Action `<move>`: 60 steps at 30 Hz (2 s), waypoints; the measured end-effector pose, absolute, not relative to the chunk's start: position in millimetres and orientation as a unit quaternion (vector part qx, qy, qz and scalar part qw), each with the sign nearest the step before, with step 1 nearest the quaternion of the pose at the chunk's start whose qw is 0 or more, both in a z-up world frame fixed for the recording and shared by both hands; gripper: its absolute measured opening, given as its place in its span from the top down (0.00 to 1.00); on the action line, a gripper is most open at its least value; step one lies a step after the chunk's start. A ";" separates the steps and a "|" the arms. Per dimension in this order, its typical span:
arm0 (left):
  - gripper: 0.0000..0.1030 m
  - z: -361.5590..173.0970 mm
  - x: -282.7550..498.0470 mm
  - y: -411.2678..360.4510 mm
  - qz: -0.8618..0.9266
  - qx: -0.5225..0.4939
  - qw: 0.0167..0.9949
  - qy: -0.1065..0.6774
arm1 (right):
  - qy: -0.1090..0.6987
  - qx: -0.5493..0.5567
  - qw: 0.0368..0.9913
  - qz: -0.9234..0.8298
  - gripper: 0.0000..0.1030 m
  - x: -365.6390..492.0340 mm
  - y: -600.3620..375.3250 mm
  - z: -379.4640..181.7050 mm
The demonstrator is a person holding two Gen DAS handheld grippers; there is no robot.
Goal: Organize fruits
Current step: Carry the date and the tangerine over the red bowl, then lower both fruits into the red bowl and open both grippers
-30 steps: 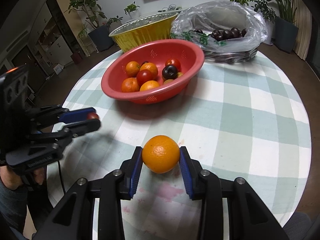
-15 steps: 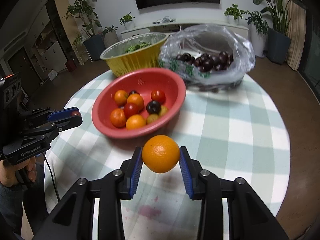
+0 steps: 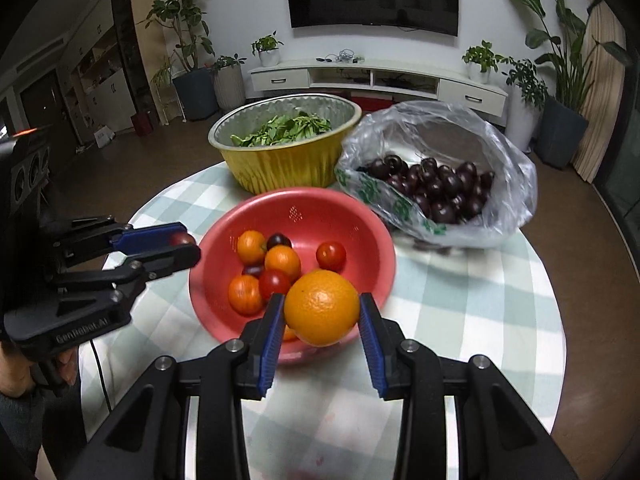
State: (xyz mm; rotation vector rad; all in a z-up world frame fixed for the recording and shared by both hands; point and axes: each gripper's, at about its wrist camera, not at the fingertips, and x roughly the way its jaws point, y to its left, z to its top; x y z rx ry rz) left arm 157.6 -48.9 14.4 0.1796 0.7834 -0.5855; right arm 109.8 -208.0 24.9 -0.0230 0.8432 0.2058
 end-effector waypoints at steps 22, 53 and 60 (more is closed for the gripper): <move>0.77 -32.3 200.4 -63.1 -0.260 0.089 0.876 0.397 | 0.444 -0.064 0.892 0.054 0.62 156.5 -182.9 -13.6; 0.62 -51.3 203.8 -65.5 -0.241 0.087 0.878 0.405 | 0.456 -0.088 0.884 0.040 0.61 164.9 -176.1 -36.1; 0.37 -37.8 198.4 -60.4 -0.231 0.076 0.889 0.387 | 0.451 -0.087 0.888 0.033 0.61 162.8 -179.6 -32.7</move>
